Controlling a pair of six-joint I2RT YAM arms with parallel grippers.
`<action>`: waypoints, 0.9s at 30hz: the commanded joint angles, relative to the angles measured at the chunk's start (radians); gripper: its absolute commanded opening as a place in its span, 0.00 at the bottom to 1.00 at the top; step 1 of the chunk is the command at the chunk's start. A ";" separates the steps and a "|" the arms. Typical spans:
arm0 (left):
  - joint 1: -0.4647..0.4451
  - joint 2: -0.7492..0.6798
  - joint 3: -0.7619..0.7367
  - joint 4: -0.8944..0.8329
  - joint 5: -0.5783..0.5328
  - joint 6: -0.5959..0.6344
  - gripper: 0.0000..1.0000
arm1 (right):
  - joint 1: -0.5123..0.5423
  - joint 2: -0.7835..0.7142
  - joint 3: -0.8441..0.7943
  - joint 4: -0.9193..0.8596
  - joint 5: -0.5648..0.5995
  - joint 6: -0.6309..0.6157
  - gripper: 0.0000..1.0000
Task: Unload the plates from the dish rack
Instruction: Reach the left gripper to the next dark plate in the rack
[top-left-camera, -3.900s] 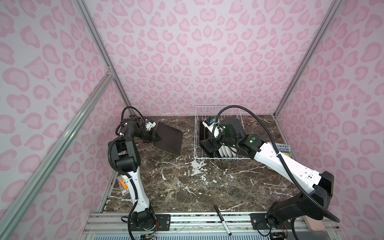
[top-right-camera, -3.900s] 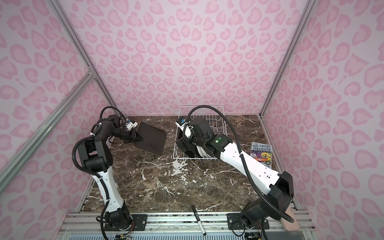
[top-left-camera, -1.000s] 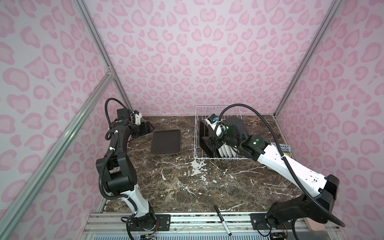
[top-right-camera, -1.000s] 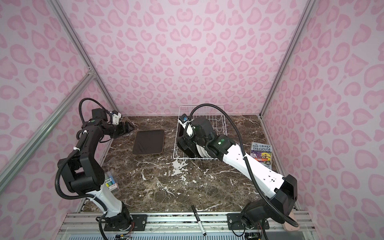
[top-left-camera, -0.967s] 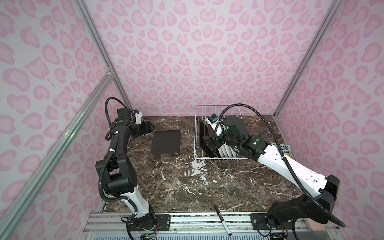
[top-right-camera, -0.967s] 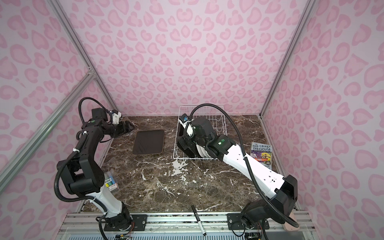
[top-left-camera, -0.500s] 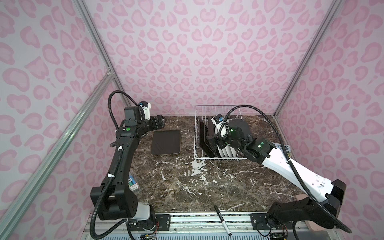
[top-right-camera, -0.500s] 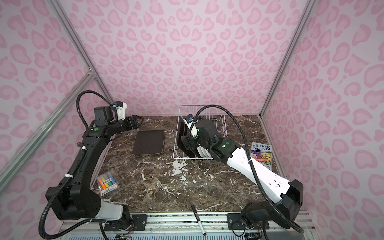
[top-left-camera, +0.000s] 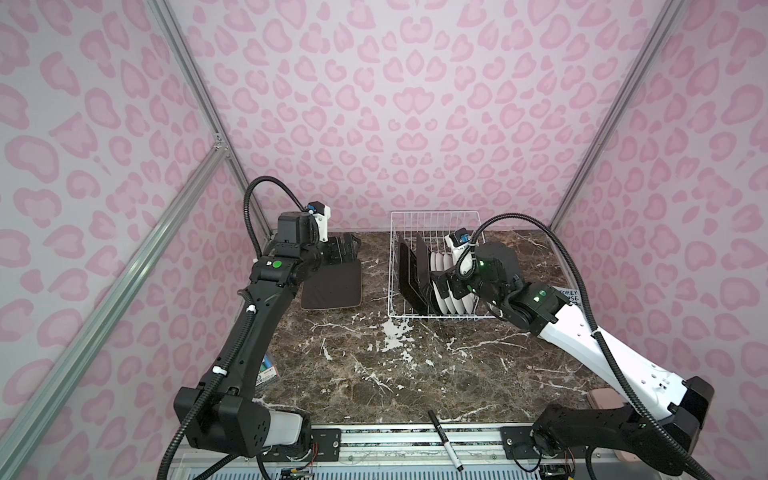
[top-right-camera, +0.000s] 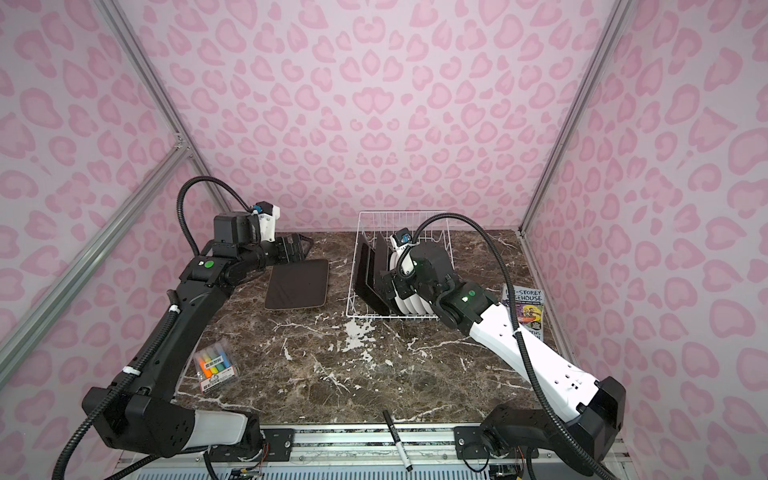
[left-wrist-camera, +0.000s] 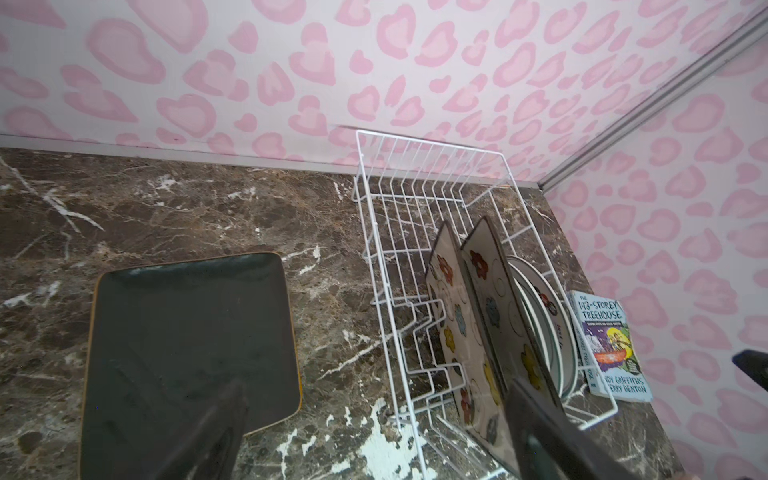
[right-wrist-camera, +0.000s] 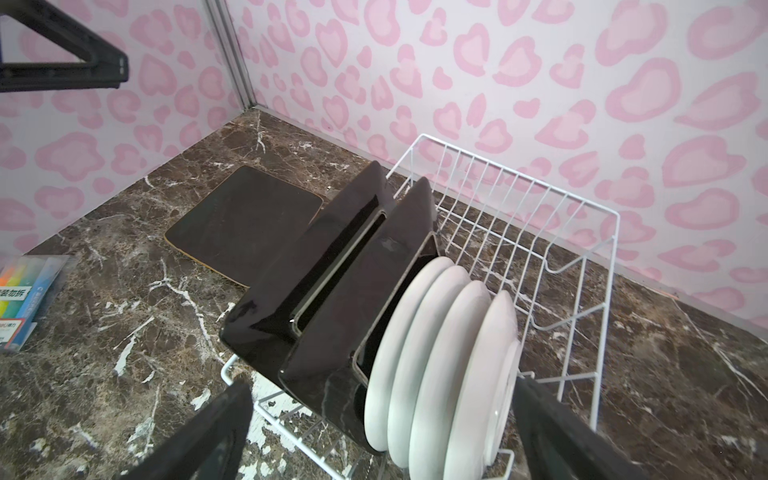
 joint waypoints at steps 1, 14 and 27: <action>-0.043 0.004 0.011 -0.020 -0.033 -0.044 0.98 | -0.021 -0.016 -0.023 0.007 -0.027 0.044 0.99; -0.201 0.172 0.122 -0.119 -0.004 -0.066 0.99 | -0.049 -0.038 -0.065 0.010 -0.065 0.053 0.99; -0.269 0.346 0.213 -0.147 0.031 -0.115 0.89 | -0.055 -0.017 -0.068 0.037 -0.072 0.056 0.99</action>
